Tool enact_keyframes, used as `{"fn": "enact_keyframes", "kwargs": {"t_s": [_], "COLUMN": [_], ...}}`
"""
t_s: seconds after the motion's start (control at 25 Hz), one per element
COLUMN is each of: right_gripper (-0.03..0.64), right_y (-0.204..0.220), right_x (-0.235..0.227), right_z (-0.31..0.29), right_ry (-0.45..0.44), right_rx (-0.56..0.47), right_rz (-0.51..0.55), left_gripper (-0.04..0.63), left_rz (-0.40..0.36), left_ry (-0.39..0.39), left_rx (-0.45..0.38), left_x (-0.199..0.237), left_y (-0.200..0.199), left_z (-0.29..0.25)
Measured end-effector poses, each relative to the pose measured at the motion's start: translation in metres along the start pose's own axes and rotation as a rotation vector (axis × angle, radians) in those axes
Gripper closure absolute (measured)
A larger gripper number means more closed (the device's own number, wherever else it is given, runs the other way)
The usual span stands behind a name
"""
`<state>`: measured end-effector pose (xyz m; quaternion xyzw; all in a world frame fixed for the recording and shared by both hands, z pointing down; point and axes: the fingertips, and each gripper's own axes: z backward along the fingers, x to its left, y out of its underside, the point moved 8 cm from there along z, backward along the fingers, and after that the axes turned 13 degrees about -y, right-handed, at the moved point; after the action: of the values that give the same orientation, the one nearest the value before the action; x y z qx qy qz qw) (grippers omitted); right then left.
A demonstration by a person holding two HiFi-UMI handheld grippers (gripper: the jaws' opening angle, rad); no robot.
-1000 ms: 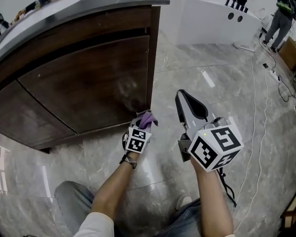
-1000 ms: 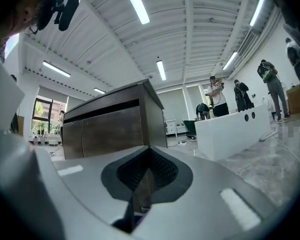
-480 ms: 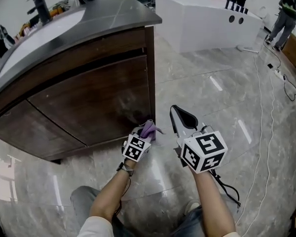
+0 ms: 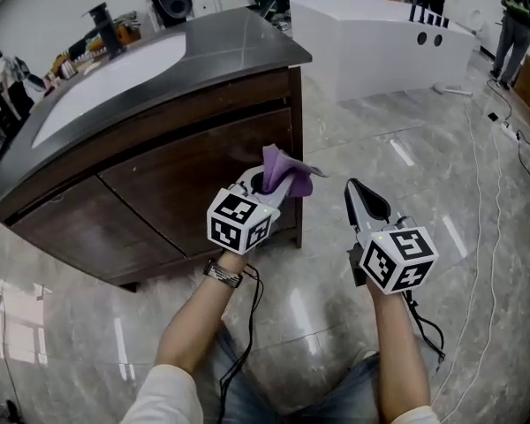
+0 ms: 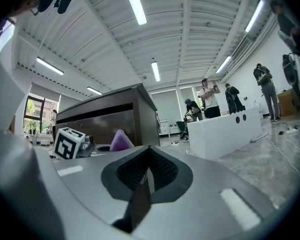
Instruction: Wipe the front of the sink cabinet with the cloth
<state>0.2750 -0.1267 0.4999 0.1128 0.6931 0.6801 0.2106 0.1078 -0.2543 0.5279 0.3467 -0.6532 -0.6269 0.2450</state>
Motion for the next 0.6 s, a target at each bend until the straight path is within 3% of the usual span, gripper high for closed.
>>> {"fn": "enact_keyframes", "kwargs": {"t_s": [0.2, 0.28, 0.36, 0.48, 0.6], "right_gripper": [0.611, 0.611, 0.611, 0.611, 0.611], "right_y": [0.004, 0.005, 0.003, 0.001, 0.012], "right_x": [0.006, 0.009, 0.019, 0.039, 0.05], "right_z": [0.006, 0.005, -0.003, -0.02, -0.037], "right_ry": [0.004, 0.001, -0.034, -0.126, -0.178], "right_rx": [0.012, 0.007, 0.039, 0.098, 0.128], "right_rz": [-0.005, -0.023, 0.051, 0.187, 0.173], "left_gripper": [0.545, 0.545, 0.545, 0.543, 0.543], "left_rz": [0.024, -0.01, -0.072, -0.111, -0.119], "left_ry": [-0.06, -0.094, -0.156, -0.247, -0.309], "left_rx": [-0.119, -0.129, -0.14, -0.119, -0.036], "left_x": [0.039, 0.062, 0.083, 0.116, 0.139], "left_y": [-0.046, -0.053, -0.059, -0.053, -0.024], "left_z": [0.05, 0.081, 0.117, 0.164, 0.195]}}
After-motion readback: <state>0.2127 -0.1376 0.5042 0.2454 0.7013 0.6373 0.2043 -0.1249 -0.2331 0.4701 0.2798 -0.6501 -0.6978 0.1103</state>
